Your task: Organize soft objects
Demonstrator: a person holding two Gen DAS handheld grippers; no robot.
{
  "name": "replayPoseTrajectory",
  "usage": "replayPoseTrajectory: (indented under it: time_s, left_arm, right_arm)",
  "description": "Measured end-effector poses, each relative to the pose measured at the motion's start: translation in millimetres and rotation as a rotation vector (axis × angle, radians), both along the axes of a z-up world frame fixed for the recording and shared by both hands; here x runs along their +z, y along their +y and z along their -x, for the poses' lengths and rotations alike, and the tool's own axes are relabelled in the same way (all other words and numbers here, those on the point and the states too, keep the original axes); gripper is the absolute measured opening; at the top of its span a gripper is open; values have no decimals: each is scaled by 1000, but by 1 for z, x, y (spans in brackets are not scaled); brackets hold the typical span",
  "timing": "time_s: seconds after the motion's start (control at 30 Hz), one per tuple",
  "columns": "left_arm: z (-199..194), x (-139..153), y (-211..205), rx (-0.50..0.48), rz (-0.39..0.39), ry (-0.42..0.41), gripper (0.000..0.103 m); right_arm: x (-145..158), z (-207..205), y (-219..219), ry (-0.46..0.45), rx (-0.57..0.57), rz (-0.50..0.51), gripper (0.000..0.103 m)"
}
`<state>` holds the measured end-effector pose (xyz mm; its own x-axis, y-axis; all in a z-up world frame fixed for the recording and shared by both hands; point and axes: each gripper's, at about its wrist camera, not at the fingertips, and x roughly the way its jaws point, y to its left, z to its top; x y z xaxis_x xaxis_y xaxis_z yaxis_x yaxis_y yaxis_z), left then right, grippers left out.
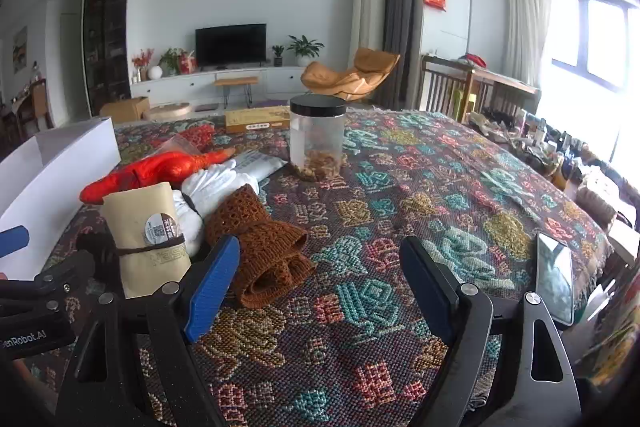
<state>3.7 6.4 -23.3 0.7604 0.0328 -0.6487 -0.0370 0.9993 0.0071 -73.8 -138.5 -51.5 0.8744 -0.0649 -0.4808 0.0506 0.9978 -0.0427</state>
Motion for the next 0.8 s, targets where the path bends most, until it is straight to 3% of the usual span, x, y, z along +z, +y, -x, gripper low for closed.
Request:
replayPoseTrajectory:
  time_s: [0.8]
  left_arm:
    - [4, -8, -4, -20, -7, 14, 103]
  right_arm:
    - [-2, -2, 0, 4, 4, -7, 85]
